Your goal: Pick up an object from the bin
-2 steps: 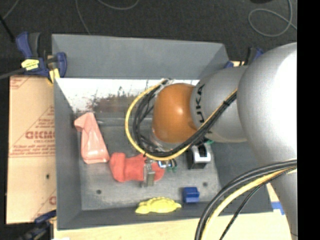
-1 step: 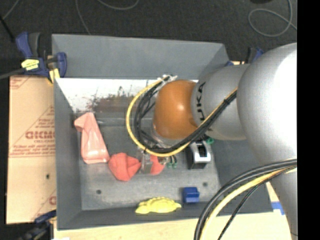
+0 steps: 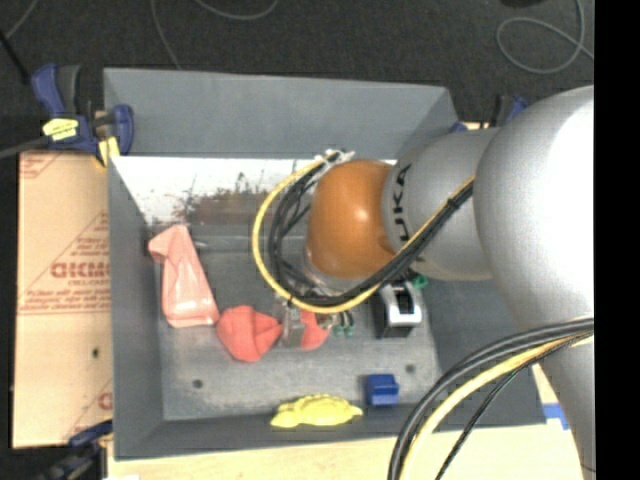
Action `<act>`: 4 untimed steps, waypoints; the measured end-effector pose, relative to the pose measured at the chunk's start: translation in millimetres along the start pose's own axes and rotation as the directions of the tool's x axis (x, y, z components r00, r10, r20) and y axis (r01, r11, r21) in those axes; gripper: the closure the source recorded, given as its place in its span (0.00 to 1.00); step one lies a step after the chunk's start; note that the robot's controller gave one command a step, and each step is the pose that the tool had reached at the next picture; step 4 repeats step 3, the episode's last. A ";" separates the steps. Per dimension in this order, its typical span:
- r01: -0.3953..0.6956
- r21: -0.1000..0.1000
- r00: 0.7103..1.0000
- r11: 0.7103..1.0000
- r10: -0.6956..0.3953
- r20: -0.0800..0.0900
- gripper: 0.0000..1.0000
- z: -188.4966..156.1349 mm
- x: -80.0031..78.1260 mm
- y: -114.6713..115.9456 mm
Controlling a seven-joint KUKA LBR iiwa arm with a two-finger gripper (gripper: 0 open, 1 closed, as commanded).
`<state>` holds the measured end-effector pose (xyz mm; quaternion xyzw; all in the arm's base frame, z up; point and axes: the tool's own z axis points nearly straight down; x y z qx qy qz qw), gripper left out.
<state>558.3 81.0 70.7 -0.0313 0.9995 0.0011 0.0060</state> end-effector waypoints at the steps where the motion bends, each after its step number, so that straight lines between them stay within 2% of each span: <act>1: 0.000 0.000 1.000 1.000 0.000 0.001 1.00 -1.0 0.0 0.0; 2: 0.000 0.000 1.000 1.000 0.000 -0.003 1.00 -6.8 1.2 -0.1; 3: 0.000 0.001 1.000 1.000 0.000 -0.010 1.00 -27.5 2.7 -0.3; 4: 0.000 0.001 1.000 1.000 0.000 -0.010 1.00 -27.5 2.7 -0.3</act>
Offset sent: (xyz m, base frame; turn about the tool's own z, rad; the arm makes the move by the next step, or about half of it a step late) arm 0.0000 0.0000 0.0656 0.0000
